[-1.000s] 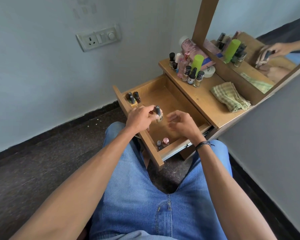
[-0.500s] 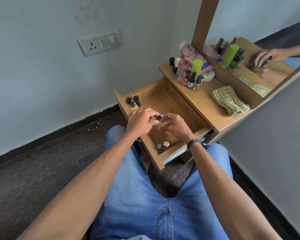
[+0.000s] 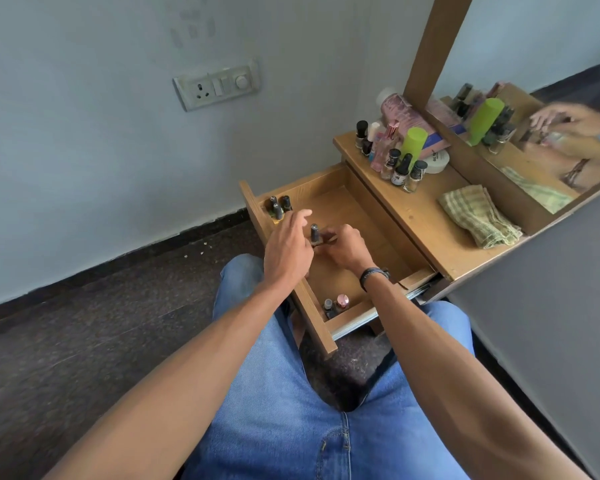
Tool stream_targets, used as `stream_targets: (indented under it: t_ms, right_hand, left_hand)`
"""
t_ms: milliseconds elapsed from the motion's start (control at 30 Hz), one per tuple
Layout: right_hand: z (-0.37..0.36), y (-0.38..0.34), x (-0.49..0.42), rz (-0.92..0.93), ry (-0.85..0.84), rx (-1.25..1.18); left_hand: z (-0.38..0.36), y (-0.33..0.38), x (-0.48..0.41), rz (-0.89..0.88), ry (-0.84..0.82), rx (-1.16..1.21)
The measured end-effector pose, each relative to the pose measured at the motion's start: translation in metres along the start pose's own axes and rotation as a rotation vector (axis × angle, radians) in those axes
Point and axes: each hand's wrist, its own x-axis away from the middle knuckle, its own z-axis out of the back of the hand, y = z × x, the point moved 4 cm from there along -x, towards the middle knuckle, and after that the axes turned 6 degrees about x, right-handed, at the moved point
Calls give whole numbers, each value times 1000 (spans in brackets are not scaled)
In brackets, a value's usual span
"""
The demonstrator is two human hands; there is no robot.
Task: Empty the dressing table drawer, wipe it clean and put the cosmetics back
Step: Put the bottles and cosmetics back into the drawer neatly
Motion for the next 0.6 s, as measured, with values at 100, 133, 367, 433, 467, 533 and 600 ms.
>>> stream_targets:
  t_ms: [100, 133, 367, 433, 467, 533, 600]
  right_hand:
    - [-5, -12, -17, 34, -34, 30]
    - [-7, -16, -22, 44, -45, 37]
    - [-22, -33, -46, 77, -68, 12]
    - [-24, -37, -50, 72, -63, 2]
    - [-26, -37, -52, 58, -55, -18]
    - [-29, -37, -54, 17, -40, -60]
    - [-31, -36, -56, -6, -36, -86]
  left_hand:
    - [1, 2, 3, 39, 104, 17]
    - [1, 2, 4, 50, 144, 7]
    - [4, -6, 9, 191, 316, 76]
    - [4, -6, 8, 209, 320, 82]
    - [3, -6, 8, 215, 317, 82]
    - [2, -7, 8, 221, 312, 73]
    - [2, -7, 7, 224, 307, 64]
